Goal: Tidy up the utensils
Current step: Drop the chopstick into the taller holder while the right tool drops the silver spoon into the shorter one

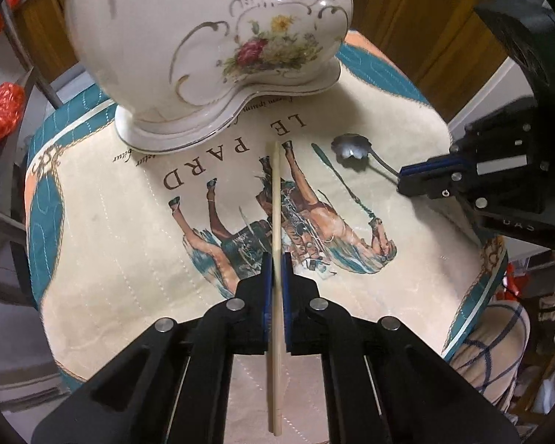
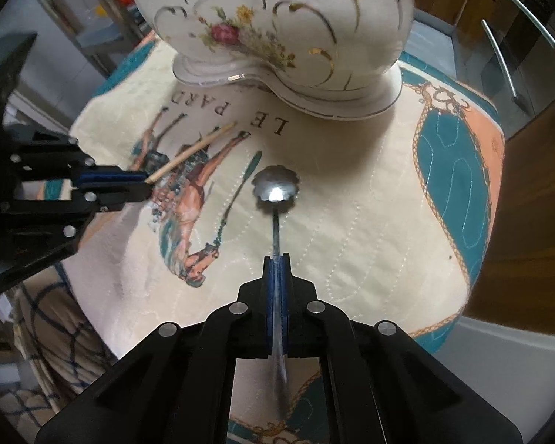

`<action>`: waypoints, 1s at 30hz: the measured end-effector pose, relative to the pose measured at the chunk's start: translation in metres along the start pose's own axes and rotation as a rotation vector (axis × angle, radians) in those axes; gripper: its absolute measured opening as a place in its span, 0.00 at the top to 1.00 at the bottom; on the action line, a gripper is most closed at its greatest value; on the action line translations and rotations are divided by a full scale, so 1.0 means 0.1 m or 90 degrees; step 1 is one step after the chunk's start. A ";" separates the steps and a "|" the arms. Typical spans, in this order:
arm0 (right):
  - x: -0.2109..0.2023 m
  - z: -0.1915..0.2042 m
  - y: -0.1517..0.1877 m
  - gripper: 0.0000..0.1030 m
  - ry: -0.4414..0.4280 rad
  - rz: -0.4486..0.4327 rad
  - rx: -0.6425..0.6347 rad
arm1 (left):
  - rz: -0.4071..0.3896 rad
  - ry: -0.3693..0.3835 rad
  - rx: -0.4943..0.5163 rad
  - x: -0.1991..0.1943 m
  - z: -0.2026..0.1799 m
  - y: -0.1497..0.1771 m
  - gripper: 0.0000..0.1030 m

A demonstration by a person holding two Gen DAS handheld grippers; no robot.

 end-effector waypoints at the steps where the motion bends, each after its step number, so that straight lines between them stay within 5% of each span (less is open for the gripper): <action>1: -0.04 0.01 0.02 0.96 -0.011 -0.014 -0.002 | -0.009 0.007 -0.008 -0.02 0.01 0.03 0.96; 15: -0.81 0.02 0.34 0.96 -0.123 -0.299 0.013 | -0.259 0.100 -0.128 -0.74 0.05 0.21 0.96; 30: -1.10 0.04 0.20 0.96 -0.164 -0.437 0.010 | -0.448 0.060 -0.176 -1.28 0.15 -0.05 0.96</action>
Point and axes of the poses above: each gripper's, at about its wrist camera, not at the fingertips, and x roughly the way its jaws point, z to its left, y to its underside, the point moved 2 cm from there along x, roughly the way its jaws point, and after that the axes turned 14 degrees about -y, right-handed, at the moved point
